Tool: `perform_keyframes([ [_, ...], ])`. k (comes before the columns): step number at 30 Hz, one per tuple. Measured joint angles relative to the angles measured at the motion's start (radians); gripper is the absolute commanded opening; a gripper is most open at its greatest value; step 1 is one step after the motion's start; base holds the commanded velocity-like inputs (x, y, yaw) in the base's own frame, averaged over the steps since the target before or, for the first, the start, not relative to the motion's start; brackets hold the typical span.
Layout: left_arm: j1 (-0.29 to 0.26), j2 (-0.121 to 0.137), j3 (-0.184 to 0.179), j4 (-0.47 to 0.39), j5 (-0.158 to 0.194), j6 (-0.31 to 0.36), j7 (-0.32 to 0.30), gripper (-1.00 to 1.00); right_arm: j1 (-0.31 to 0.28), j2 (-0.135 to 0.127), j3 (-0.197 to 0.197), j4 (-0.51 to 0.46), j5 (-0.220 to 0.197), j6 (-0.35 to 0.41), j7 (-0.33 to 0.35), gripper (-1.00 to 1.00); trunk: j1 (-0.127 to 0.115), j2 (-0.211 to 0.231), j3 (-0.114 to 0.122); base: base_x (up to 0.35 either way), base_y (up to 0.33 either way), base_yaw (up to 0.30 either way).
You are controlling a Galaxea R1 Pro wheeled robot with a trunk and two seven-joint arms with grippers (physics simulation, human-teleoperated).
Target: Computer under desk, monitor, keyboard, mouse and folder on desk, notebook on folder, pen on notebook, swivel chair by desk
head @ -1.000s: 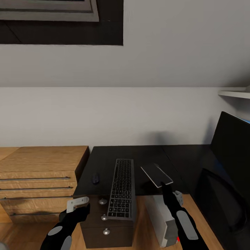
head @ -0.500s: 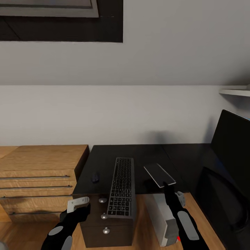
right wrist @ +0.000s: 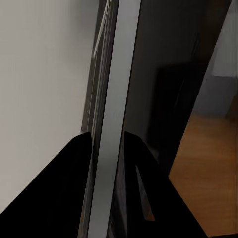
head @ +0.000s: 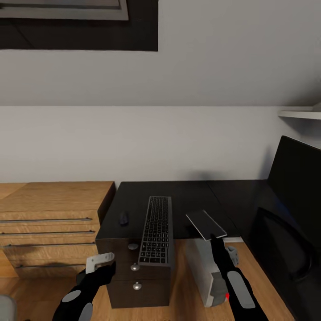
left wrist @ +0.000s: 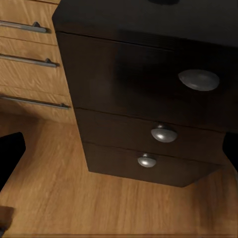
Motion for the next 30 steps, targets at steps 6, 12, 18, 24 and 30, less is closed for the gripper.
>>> perform_keyframes([
  [6,0.000,0.000,0.000,0.000,0.000,0.000,0.000,1.00,0.000,0.000,0.002,0.000,0.002,-0.001,-0.041,-1.00,0.023,-0.042,-0.019,-0.013,0.000,0.000],
  [12,0.000,0.000,0.000,0.000,0.000,0.000,0.000,1.00,0.000,0.000,0.003,-0.001,0.000,-0.001,-0.054,-1.00,0.046,-0.084,-0.038,-0.002,0.000,0.000],
  [18,0.000,0.000,0.000,0.000,0.000,0.000,0.000,1.00,0.000,0.000,0.004,-0.014,-0.002,-0.001,-0.048,-1.00,0.069,-0.126,-0.056,0.000,0.000,0.000],
  [24,0.000,0.000,0.000,0.000,0.000,0.000,0.000,1.00,0.000,0.000,0.004,-0.027,-0.001,-0.001,-0.040,-1.00,0.092,-0.168,-0.075,0.000,0.000,0.000],
  [30,0.000,0.000,0.001,0.000,0.000,0.000,0.000,1.00,0.000,0.000,0.004,-0.029,0.000,-0.001,-0.038,-1.00,0.096,-0.175,-0.078,0.000,0.000,0.000],
])
